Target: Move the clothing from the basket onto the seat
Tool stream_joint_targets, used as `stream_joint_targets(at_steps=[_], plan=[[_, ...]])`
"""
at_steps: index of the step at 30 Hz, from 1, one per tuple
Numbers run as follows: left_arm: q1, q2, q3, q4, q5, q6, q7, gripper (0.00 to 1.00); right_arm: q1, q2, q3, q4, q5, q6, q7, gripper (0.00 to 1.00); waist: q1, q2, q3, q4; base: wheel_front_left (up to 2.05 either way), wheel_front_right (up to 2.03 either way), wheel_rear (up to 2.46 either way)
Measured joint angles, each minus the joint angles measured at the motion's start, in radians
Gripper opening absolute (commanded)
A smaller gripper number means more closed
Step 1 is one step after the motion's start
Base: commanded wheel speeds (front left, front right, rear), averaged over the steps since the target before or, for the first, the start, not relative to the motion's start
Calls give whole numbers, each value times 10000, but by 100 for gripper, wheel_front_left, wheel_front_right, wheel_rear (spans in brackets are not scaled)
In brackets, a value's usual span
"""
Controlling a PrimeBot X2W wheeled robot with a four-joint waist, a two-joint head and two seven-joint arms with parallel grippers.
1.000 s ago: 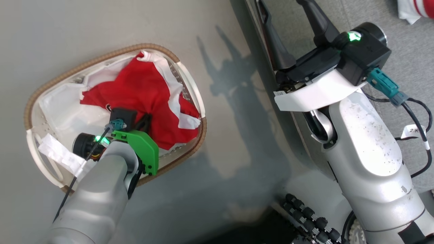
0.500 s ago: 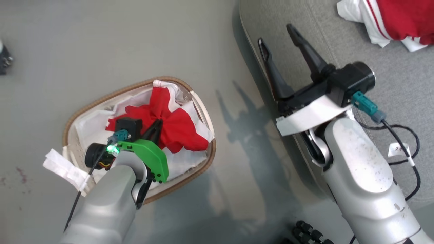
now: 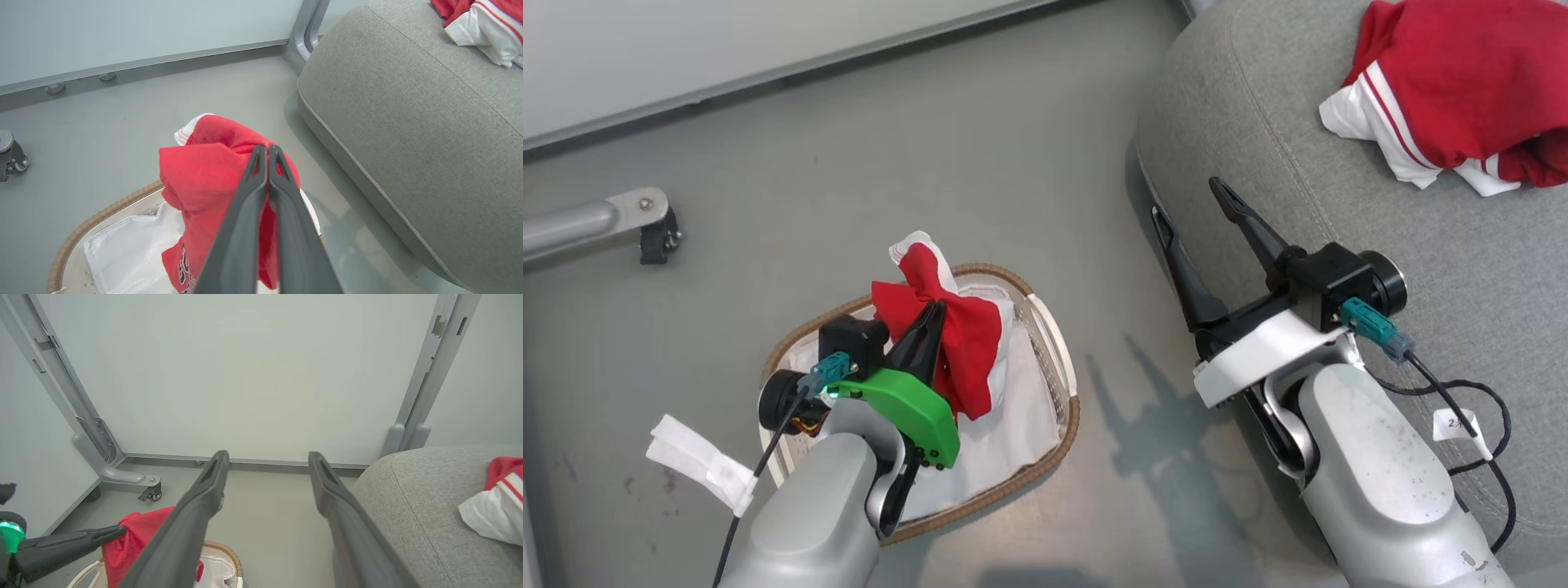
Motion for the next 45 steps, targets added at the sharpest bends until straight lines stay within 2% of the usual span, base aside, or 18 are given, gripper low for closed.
stream_joint_targets(at_steps=[9,17,27,31,36,45], plan=[[848,-199,1112,-1657,863,2,-2,0,895,-2,-128,341,65,0,0,100,0,0,-1361,376,0,0,0],[1181,-322,1682,-2767,1312,0,0,0,1669,-4,-138,573,-25,0,0,100,0,0,-2324,603,0,0,0],[1429,-456,1921,-3570,1544,0,-2,0,2444,-6,134,807,15,0,0,100,-1,0,-3217,895,0,0,0],[1442,-487,1885,-3728,1559,0,0,0,2520,-10,704,886,-10,0,0,100,0,0,-3319,1097,0,0,0],[1452,-523,1691,-3812,1657,0,0,0,2417,0,1988,970,144,0,0,100,0,0,-3387,1326,0,0,0],[1420,-546,1337,-3871,1659,0,0,0,892,2,3818,1657,493,0,0,100,0,0,-3274,1717,0,0,0]])
